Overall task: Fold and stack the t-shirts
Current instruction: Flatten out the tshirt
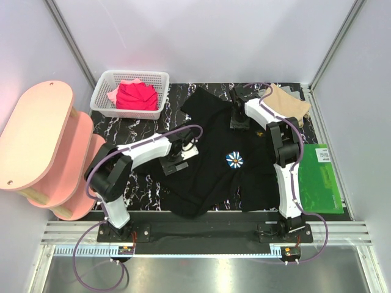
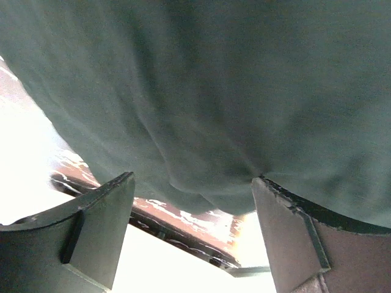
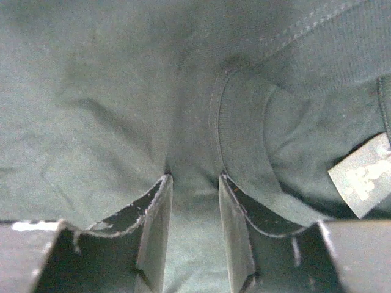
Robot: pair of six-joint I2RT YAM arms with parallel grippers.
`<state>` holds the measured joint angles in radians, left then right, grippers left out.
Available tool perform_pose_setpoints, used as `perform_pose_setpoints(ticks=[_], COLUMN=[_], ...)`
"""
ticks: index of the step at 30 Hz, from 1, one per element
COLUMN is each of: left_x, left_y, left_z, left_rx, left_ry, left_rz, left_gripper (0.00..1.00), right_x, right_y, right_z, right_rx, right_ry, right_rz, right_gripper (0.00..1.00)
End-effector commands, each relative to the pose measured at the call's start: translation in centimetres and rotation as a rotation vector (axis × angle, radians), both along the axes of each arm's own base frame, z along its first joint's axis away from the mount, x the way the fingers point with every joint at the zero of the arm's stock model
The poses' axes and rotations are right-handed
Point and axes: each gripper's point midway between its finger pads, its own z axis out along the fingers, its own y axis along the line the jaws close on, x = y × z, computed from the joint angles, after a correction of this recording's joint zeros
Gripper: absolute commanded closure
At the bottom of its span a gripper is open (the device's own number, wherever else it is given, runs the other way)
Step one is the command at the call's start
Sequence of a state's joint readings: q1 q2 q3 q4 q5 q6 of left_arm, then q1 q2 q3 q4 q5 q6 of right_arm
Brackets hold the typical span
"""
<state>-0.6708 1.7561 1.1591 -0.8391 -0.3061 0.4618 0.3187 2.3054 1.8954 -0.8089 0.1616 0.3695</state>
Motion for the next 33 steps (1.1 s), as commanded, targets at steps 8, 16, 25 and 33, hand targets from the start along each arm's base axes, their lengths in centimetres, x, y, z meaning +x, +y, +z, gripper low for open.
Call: perform_pose_setpoints(ticks=[8, 16, 25, 33], left_x=[9.5, 12.2, 1.0, -2.0], left_y=[3.8, 4.8, -1.3, 1.1], left_z=[3.4, 4.4, 9.0, 4.1], left_rx=[-0.112, -0.108, -0.302, -0.167], left_ry=[-0.100, -0.142, -0.009, 0.147], left_rz=[0.101, 0.117, -0.106, -0.068], left_gripper=[0.21, 0.21, 0.24, 0.28], right_x=[-6.6, -13.1, -15.0, -17.7], right_y=[-3.4, -5.5, -5.6, -5.0], right_z=[-3.5, -4.3, -3.0, -1.6], right_rx=[-0.110, -0.139, -0.105, -0.065], right_ry=[0.164, 0.238, 0.223, 0.243], right_rz=[-0.053, -0.098, -0.092, -0.077], right_gripper=[0.61, 0.66, 0.67, 0.70])
